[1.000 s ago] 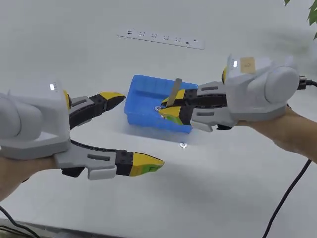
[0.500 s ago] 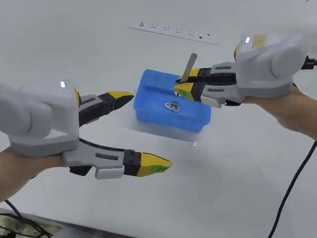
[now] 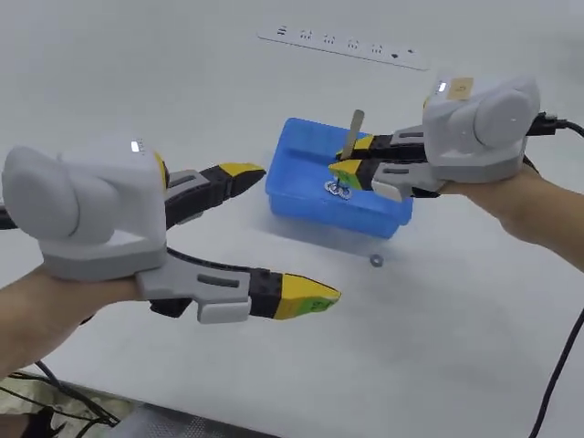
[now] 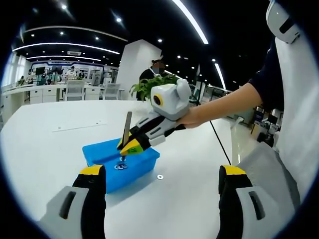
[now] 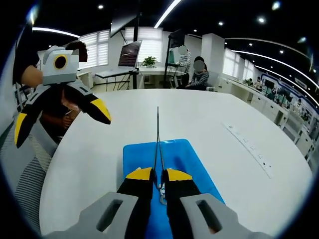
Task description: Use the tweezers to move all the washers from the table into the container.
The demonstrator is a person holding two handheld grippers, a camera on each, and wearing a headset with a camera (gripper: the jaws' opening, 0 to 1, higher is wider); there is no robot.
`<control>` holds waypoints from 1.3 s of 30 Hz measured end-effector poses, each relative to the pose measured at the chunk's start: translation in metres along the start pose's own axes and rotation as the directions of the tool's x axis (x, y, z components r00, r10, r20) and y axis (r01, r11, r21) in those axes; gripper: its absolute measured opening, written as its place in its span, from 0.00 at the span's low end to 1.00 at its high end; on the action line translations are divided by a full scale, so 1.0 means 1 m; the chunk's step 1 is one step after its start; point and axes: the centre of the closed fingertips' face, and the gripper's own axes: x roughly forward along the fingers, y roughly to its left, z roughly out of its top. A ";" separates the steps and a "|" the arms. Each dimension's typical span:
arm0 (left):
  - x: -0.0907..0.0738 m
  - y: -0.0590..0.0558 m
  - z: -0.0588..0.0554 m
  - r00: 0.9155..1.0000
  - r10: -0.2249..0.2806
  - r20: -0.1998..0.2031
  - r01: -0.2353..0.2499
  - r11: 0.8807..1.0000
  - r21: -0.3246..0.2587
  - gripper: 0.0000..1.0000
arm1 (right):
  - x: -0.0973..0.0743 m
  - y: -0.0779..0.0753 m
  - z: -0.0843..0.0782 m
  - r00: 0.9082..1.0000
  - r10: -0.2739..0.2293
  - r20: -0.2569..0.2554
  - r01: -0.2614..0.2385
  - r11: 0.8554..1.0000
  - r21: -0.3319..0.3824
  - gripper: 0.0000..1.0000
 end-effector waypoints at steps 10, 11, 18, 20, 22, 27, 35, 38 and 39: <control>0.001 -0.001 0.000 1.000 0.005 -0.006 -0.005 1.000 -0.002 0.99 | 0.001 -0.004 -0.008 1.000 -0.003 -0.011 0.004 1.000 0.003 0.10; 0.001 -0.001 0.000 1.000 0.006 -0.007 -0.006 1.000 -0.002 0.99 | 0.001 -0.004 -0.009 1.000 -0.004 -0.012 0.004 1.000 0.004 0.10; 0.000 0.000 0.000 1.000 0.012 -0.010 -0.012 1.000 -0.002 0.99 | 0.000 -0.003 -0.009 1.000 0.004 -0.011 -0.004 1.000 0.011 0.10; 0.000 -0.001 0.000 1.000 0.012 -0.011 -0.012 1.000 -0.002 0.99 | 0.001 -0.004 -0.009 1.000 -0.001 -0.010 0.002 1.000 0.008 0.11; 0.000 -0.002 0.000 1.000 0.010 -0.013 -0.010 1.000 -0.001 0.99 | 0.001 -0.003 -0.008 1.000 0.003 -0.008 -0.003 1.000 0.015 0.11; -0.002 -0.001 0.000 1.000 0.013 -0.011 -0.014 1.000 -0.004 0.99 | 0.001 -0.001 -0.006 1.000 0.003 -0.011 -0.003 1.000 -0.002 0.09; -0.003 0.001 0.001 1.000 0.025 -0.009 -0.025 1.000 0.000 0.99 | -0.002 0.002 -0.004 1.000 0.004 -0.014 -0.004 1.000 -0.019 0.08; -0.002 0.001 0.010 0.999 0.026 0.026 -0.026 0.999 -0.023 0.99 | -0.003 0.004 -0.002 1.000 0.005 -0.007 -0.006 1.000 -0.022 0.08; -0.003 0.002 0.014 0.999 0.025 0.042 -0.023 0.999 -0.032 0.99 | -0.004 0.004 -0.001 1.000 0.006 -0.004 -0.006 1.000 -0.021 0.08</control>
